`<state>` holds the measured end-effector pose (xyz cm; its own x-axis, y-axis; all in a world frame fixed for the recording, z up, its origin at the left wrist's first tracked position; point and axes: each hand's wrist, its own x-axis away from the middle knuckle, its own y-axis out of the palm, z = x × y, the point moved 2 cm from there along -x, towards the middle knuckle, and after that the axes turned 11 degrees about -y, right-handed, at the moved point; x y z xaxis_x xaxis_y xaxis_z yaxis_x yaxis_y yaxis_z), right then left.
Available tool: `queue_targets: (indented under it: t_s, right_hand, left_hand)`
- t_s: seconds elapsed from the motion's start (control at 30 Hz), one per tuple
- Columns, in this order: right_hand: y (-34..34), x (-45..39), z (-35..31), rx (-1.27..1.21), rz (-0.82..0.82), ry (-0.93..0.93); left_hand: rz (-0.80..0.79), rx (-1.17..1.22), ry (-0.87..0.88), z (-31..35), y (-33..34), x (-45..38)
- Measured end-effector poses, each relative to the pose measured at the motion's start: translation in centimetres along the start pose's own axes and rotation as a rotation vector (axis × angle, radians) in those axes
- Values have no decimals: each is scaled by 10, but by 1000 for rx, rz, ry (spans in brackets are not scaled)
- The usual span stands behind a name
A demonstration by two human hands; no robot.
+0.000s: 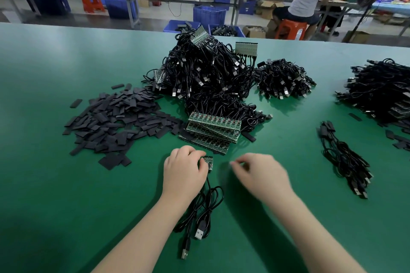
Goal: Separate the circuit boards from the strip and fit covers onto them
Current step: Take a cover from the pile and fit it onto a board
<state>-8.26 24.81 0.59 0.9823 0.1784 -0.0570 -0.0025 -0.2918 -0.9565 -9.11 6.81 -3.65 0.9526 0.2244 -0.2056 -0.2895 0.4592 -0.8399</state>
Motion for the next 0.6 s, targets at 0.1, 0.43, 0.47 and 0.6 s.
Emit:
queue_targets:
  t_s: [0.1, 0.43, 0.47, 0.6]
  right_hand:
    - [25, -7, -35, -59, -27, -94]
    - [42, -13, -18, -730, 198, -84]
    - [41, -12, -15, -827, 238, -81]
    - [36, -10, -12, -987, 341, -88]
  left_hand:
    - [-17, -19, 5, -2, 1, -2]
    - [-160, 319, 45, -3, -4, -5]
    - [-215, 403, 42, -4, -6, -4]
    - [-333, 576, 15, -4, -12, -2]
